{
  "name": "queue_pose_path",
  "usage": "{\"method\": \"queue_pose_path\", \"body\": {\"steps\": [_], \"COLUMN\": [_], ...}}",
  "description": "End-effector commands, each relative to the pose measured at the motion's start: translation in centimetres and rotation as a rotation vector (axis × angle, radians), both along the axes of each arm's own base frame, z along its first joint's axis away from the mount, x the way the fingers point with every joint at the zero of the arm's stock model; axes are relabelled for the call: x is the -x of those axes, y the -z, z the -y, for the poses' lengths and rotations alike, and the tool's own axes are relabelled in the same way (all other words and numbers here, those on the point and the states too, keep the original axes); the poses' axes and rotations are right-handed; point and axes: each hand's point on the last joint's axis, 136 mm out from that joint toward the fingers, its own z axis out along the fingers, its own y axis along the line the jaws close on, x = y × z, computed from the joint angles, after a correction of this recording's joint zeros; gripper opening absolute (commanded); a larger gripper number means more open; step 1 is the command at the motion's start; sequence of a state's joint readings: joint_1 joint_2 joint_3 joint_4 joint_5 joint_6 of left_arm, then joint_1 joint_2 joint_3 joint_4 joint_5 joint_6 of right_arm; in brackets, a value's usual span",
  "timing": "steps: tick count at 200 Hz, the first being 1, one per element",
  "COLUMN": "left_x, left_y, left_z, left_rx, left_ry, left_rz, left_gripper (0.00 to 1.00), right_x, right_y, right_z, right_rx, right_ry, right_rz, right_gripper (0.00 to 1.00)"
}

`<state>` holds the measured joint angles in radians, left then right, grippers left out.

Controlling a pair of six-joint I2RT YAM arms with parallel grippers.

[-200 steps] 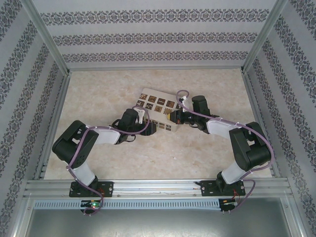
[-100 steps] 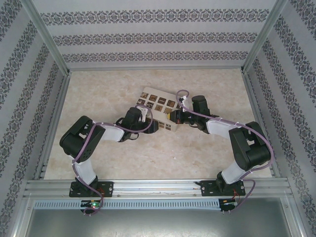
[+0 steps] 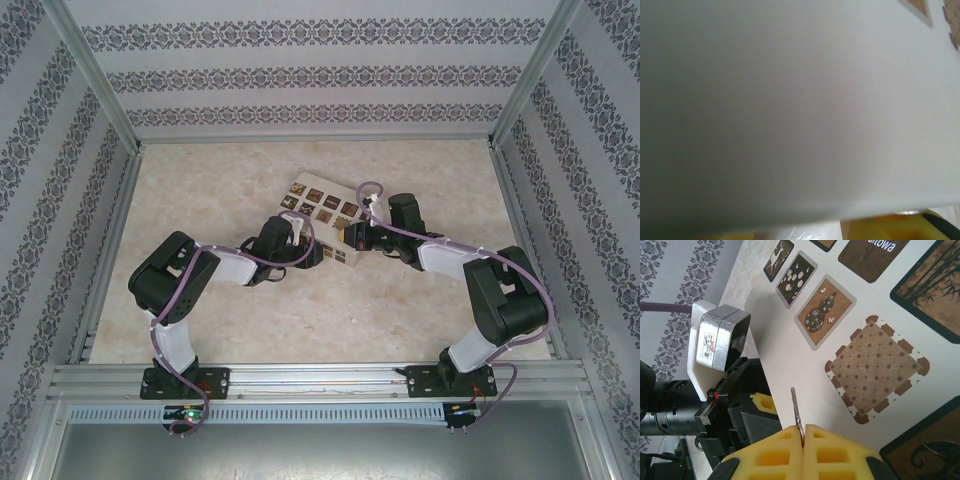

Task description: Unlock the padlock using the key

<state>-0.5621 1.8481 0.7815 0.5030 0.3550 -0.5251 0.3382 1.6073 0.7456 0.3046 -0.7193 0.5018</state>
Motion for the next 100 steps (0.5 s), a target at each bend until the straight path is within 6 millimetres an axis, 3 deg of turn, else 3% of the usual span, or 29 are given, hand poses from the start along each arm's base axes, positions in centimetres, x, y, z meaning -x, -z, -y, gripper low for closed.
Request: {"method": "queue_pose_path", "body": {"steps": [1, 78, 100], "left_x": [-0.63, -1.29, -1.43], "left_y": [-1.92, -2.10, -2.16], "left_z": [2.12, 2.12, 2.13], "left_rx": [0.057, 0.062, 0.064], "left_ry": [0.034, 0.009, 0.003], "left_rz": [0.059, 0.072, 0.075], "left_gripper": [0.43, 0.34, 0.26], "right_x": [1.81, 1.78, 1.76], "right_y": [4.02, 3.67, 3.46], "right_z": [0.39, 0.36, 0.33], "right_rx": [0.070, 0.065, 0.062], "right_ry": [0.011, 0.011, 0.011], "right_rz": [-0.140, -0.135, -0.133], "right_gripper": [0.00, 0.00, 0.00]}}
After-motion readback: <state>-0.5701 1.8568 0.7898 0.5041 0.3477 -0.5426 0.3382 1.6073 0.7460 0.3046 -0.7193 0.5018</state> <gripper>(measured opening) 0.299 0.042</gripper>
